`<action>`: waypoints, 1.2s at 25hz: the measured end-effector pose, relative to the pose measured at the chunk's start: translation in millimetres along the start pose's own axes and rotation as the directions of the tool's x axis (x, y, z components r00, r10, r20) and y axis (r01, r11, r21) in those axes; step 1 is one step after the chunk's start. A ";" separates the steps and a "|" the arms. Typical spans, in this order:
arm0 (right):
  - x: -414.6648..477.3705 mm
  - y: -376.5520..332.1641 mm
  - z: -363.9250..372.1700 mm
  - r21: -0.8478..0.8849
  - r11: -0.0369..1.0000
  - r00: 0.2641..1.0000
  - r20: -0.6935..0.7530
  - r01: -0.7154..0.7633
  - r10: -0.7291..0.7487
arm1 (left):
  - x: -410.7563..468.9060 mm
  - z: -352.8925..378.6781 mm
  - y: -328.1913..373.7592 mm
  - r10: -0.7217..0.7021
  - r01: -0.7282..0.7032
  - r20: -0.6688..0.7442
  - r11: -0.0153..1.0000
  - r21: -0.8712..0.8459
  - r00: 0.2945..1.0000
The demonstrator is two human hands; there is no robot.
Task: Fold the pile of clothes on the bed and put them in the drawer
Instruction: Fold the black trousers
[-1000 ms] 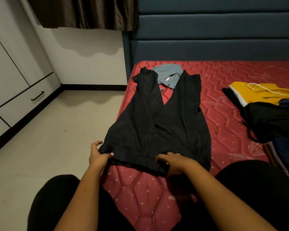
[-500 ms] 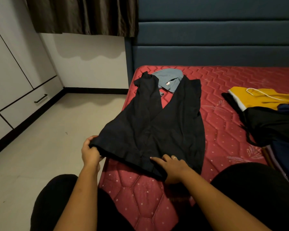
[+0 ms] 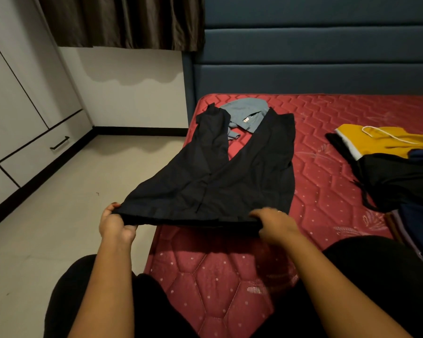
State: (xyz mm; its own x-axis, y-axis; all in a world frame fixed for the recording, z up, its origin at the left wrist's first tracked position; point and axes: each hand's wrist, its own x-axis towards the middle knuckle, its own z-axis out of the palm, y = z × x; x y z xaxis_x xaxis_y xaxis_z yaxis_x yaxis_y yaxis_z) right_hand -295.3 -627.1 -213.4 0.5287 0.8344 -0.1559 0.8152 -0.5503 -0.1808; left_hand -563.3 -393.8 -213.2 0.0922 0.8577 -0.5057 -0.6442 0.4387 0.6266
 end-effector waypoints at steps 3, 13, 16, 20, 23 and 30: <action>8.9 17.7 -12.3 0.432 0.896 0.956 -0.291 0.105 0.028 | -0.1 -1.7 2.5 -0.002 0.001 -0.011 0.995 -0.096 1.000; -21.2 -41.0 -37.3 0.591 0.782 0.550 0.593 0.199 -0.588 | -18.1 23.8 -8.0 0.195 -0.192 0.032 0.899 0.393 0.980; -13.7 -49.8 -20.1 0.540 0.786 0.663 0.474 0.301 -0.579 | -25.0 25.7 -28.3 0.246 -0.255 0.086 0.828 0.500 0.965; 4.8 -36.5 -21.9 0.678 0.666 0.911 -0.010 0.310 -0.413 | -37.4 46.6 -39.1 0.173 -0.421 0.434 0.700 0.577 0.884; 8.9 -30.6 -27.3 0.813 0.517 0.906 -0.032 0.269 -0.422 | -55.1 63.0 -53.5 0.107 -0.600 0.681 0.584 0.547 0.725; 10.1 -35.4 -35.7 0.655 0.595 0.884 -0.373 0.466 -0.282 | -70.0 77.5 -91.0 -0.142 -0.790 0.851 0.319 0.524 0.506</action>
State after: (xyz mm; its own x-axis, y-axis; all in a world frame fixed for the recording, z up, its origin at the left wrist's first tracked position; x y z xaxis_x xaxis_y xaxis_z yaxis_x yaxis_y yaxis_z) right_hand -310.4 -598.1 -173.8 0.3254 0.9046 0.2752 0.5766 0.0408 -0.8160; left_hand -452.3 -473.1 -188.9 0.7842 0.5998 0.1590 0.1191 -0.3971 0.9100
